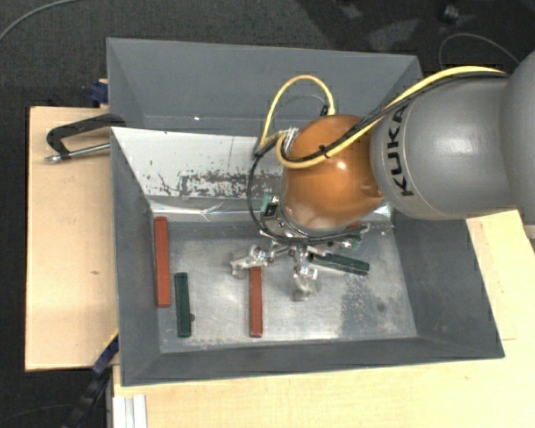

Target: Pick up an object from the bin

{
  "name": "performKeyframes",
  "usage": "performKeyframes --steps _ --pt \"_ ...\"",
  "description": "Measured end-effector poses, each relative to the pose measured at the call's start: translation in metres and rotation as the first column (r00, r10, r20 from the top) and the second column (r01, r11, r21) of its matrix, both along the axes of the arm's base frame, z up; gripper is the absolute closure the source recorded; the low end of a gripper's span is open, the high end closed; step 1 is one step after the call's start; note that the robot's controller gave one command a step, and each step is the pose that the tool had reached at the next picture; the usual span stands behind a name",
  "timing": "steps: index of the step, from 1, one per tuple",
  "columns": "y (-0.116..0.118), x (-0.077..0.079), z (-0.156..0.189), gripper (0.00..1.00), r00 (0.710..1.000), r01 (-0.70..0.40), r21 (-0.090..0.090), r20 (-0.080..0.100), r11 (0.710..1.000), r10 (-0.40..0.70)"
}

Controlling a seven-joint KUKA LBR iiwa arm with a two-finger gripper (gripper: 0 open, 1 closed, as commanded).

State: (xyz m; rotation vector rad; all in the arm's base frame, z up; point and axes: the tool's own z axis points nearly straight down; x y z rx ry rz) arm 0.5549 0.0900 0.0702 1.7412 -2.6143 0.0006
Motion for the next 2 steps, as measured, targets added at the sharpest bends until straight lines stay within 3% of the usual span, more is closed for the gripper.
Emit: performKeyframes --steps 1,2 --pt "0.002 0.000 0.001 1.00 1.000 -0.002 0.003 0.002 1.000 0.002" --pt "-0.056 0.008 0.144 1.00 1.000 0.016 0.002 0.015 1.000 -0.016"
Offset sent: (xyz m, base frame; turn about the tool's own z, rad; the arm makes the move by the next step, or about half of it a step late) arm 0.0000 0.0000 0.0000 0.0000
